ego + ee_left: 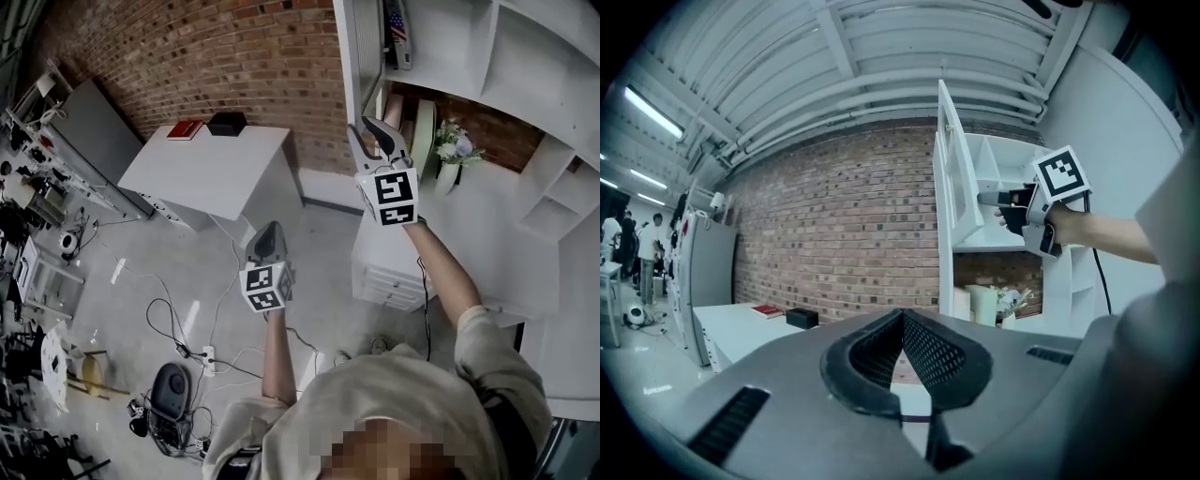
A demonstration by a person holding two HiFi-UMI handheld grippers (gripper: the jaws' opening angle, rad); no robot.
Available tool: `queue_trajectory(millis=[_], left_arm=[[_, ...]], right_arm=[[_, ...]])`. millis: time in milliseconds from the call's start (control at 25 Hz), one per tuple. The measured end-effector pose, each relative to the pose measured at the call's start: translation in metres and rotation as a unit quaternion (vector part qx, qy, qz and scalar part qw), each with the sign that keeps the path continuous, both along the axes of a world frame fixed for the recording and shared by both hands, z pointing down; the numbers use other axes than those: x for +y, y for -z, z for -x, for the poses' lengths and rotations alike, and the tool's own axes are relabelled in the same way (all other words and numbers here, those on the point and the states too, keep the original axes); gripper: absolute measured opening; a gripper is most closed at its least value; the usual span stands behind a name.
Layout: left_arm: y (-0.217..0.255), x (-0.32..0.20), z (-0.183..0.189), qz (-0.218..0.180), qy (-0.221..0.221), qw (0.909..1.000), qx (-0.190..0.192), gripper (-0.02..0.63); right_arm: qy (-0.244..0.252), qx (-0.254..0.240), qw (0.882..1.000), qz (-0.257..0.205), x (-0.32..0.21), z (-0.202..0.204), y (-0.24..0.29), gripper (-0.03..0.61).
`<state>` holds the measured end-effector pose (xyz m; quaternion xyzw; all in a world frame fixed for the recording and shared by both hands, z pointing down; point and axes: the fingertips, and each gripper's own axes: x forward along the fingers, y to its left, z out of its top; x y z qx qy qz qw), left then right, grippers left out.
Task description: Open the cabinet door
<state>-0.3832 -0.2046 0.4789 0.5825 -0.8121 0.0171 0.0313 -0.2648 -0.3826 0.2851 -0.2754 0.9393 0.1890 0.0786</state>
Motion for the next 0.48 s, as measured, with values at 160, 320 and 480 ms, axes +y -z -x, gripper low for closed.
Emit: queue_trajectory(millis=[160, 320, 480], left_arm=[[-0.002, -0.016, -0.010, 0.002, -0.017, 0.9999, -0.001, 0.028], [-0.002, -0.030, -0.017, 0.004, -0.029, 0.9996, 0.001, 0.028], [-0.007, -0.039, -0.022, 0.011, -0.031, 0.9994, 0.003, 0.028]], right_arm=[[-0.006, -0.008, 1.000, 0.004, 0.001, -0.023, -0.008, 0.096], [-0.020, 0.004, 1.000, 0.012, -0.007, -0.043, -0.024, 0.089], [-0.033, 0.018, 0.999, 0.033, -0.017, -0.062, -0.053, 0.076]])
